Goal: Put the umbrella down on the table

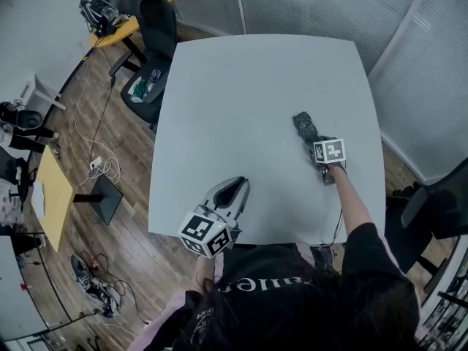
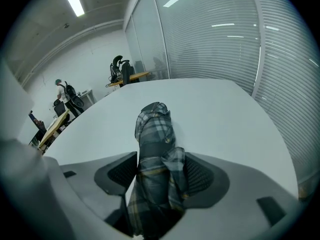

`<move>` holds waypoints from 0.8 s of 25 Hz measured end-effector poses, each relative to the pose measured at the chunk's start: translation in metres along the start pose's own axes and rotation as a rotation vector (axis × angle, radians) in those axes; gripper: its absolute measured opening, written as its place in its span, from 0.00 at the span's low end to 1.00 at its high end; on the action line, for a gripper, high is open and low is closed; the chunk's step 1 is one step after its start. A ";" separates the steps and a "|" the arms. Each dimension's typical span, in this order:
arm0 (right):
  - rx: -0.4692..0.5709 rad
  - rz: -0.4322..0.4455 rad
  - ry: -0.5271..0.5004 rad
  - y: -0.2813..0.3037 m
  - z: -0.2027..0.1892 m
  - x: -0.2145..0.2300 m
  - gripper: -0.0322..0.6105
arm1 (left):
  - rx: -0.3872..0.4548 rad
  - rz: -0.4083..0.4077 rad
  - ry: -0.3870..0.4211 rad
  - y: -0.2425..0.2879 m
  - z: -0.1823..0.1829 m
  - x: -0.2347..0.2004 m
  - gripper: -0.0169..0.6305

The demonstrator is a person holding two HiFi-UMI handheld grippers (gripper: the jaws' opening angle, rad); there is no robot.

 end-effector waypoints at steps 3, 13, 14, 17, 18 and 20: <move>0.050 -0.019 0.051 -0.011 0.009 -0.003 0.48 | -0.001 -0.005 -0.006 -0.003 0.000 -0.005 0.09; 0.270 0.078 0.212 -0.083 0.034 -0.054 0.48 | -0.009 -0.081 -0.022 -0.016 0.000 -0.005 0.09; 0.289 0.090 0.224 -0.091 0.036 -0.063 0.48 | -0.012 -0.089 -0.024 -0.019 0.000 -0.005 0.09; 0.340 0.125 0.259 -0.117 0.040 -0.092 0.47 | -0.015 -0.106 -0.030 -0.031 -0.001 -0.008 0.09; 0.357 0.132 0.269 -0.125 0.041 -0.102 0.47 | -0.016 -0.111 -0.031 -0.035 0.000 -0.009 0.09; 0.392 0.135 0.293 -0.143 0.043 -0.120 0.43 | -0.018 -0.119 -0.034 -0.043 0.000 -0.011 0.09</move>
Point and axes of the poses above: the fingertips, and each gripper's own axes: y forward along the fingers, x to its right, z out of its top, the point moved 2 cm from there along -y, backward along the fingers, and after that the axes turned 14 degrees about x, right-handed, at the moved point
